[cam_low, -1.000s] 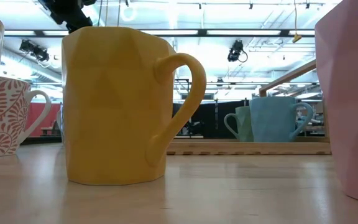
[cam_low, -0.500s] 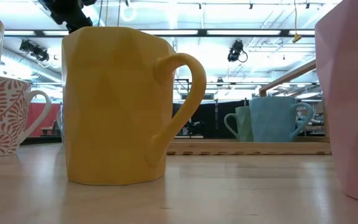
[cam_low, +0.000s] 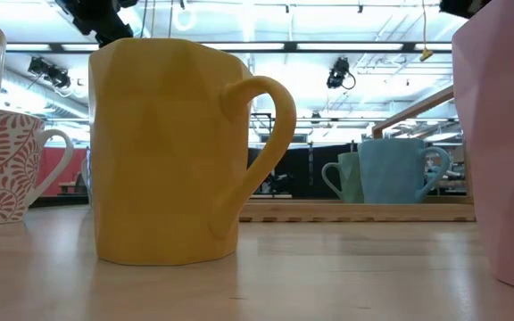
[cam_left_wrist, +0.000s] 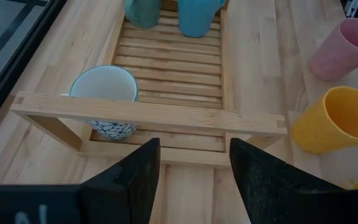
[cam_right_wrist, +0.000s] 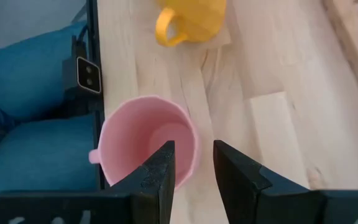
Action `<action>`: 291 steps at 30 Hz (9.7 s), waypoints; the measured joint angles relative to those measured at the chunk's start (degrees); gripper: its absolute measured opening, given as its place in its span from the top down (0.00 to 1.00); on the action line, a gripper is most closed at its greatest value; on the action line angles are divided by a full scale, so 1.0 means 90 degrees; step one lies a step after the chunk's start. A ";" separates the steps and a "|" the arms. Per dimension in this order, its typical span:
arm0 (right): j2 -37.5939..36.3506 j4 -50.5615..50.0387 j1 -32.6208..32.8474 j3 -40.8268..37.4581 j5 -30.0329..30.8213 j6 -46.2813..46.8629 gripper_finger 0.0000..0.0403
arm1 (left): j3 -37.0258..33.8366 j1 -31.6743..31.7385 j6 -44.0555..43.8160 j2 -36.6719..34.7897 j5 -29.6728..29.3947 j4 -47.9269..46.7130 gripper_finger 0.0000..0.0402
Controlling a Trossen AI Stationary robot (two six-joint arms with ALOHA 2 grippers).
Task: Place coffee mugs
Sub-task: Put the pink cup on the shelf, then put the gray cup on the shelf
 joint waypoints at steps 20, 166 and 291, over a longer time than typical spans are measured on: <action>0.0648 0.0238 -0.0271 0.0000 -0.0362 -0.0490 0.71 | 0.0000 0.0002 0.0012 0.0002 0.0001 0.0002 0.50; 0.1344 -0.1559 -0.5595 0.1273 -0.1872 -0.7449 0.91 | 0.0000 0.0001 0.0005 0.0004 0.0002 0.0070 0.50; 0.1337 -0.1240 -0.5527 0.0709 -0.2069 -0.7380 0.63 | 0.0000 0.0868 -0.0517 0.0002 -0.1879 0.0054 0.50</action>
